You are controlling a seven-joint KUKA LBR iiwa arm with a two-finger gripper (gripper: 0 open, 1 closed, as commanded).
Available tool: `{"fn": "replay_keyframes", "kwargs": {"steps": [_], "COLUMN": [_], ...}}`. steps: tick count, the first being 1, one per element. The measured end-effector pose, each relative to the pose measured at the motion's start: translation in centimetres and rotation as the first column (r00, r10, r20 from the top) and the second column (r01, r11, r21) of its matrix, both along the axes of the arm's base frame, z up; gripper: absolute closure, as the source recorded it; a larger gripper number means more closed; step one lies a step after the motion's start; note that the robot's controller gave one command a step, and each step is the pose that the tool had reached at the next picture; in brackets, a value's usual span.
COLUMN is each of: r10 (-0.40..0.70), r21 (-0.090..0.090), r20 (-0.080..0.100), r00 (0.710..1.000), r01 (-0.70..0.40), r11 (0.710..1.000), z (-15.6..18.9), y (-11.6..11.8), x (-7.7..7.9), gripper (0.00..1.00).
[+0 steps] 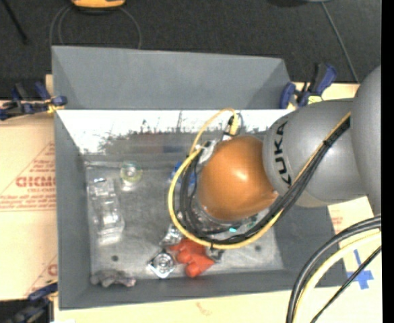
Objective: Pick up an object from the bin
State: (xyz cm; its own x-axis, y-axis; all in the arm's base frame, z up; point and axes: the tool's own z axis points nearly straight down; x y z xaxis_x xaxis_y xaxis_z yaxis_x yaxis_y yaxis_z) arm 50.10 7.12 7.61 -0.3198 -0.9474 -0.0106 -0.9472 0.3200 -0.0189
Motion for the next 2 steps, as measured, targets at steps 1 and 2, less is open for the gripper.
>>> {"fn": "replay_keyframes", "kwargs": {"steps": [1,2], "r10": [0.001,0.102], "r21": [0.002,-0.004], "r20": [0.000,-0.011], "r00": [1.000,0.995], "r01": [-0.001,-0.102], "r11": [1.000,0.995], "z": [0.0,16.6], "y": [0.1,-0.7], "x": [0.0,-0.6], "gripper": [1.00,1.00]}}
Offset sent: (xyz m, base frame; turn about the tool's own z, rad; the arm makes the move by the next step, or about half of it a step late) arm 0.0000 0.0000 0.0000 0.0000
